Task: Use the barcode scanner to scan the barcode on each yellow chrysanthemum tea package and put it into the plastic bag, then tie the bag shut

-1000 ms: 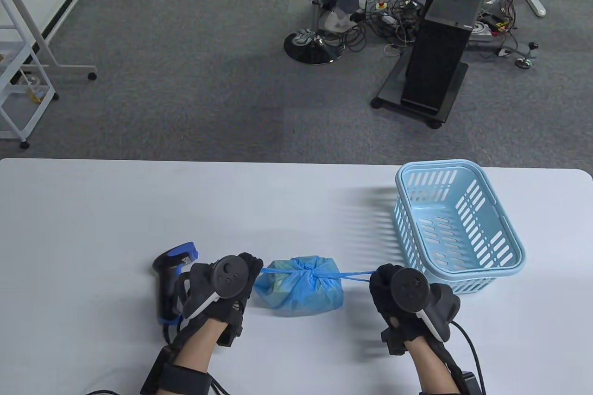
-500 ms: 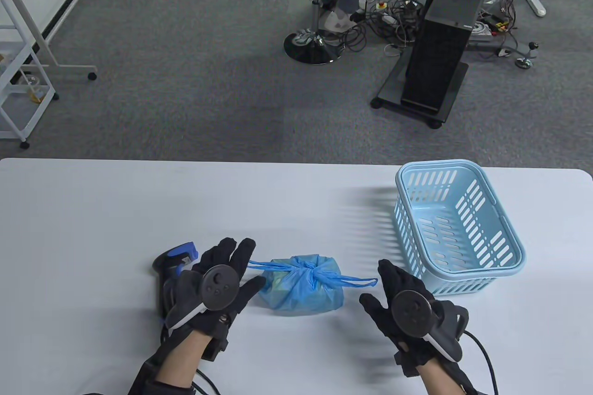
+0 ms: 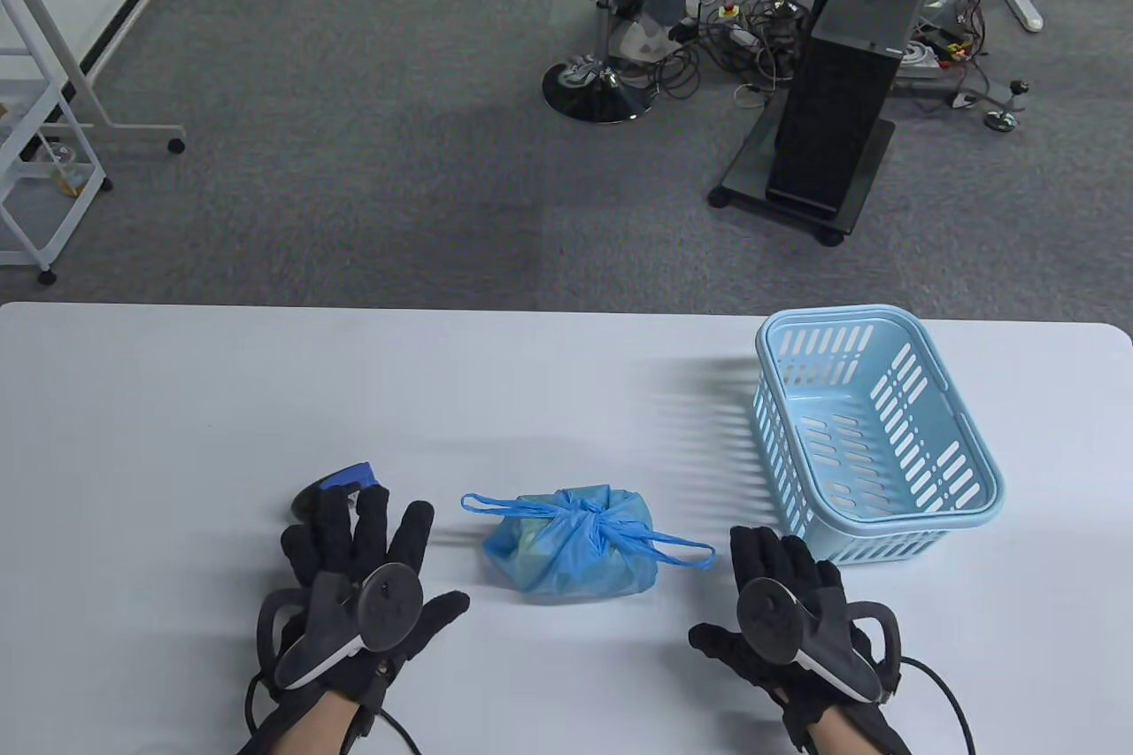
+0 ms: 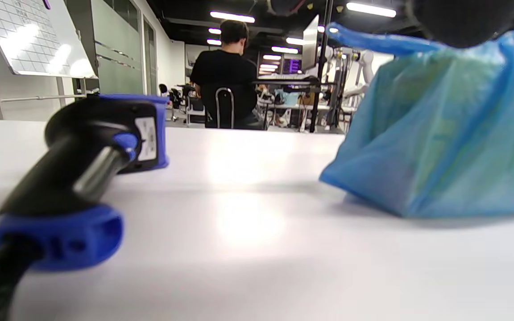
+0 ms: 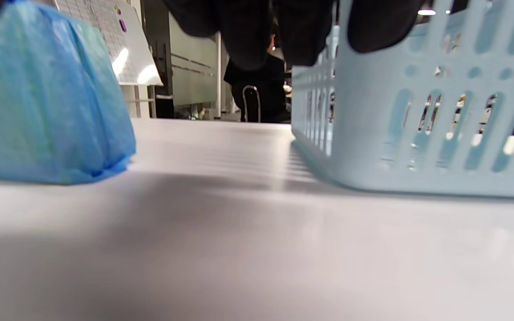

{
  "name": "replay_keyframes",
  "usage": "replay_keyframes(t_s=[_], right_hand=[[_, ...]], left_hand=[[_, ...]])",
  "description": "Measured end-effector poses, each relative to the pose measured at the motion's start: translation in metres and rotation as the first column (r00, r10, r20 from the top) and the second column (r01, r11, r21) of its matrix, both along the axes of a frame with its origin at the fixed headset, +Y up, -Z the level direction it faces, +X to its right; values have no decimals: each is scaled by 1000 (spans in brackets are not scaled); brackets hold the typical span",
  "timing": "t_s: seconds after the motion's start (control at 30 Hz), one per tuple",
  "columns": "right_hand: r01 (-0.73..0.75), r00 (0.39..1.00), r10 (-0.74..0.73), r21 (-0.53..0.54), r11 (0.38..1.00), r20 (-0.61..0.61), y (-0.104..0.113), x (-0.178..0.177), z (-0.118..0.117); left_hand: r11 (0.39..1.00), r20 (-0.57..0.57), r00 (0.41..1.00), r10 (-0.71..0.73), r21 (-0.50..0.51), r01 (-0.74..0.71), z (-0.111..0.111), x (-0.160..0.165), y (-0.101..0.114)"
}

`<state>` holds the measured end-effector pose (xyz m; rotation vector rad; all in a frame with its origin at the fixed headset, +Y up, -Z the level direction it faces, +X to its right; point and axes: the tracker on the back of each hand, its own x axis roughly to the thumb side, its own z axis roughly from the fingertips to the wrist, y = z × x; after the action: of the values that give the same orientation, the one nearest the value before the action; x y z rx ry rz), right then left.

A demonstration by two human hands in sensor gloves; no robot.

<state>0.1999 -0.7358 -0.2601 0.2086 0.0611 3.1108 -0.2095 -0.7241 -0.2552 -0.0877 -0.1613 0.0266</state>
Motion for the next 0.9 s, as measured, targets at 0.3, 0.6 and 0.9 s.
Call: replay_keyframes(t_s=[0.3,0.6,0.9], right_hand=[[-96,994,95,-22,995,-50,-7,-7,-3],[-56,996,52,-59,997,-68,-8,-6,-2],[-26,998,23,-58,998,-51,-6,-1,-1]], left_hand=[[996,7,998,-57,-68,58,-2,2,-11],[991,-5,995,-96,-93,95,-5,0,-20],[992,30,993,-110,-51,112,-1,9,-15]])
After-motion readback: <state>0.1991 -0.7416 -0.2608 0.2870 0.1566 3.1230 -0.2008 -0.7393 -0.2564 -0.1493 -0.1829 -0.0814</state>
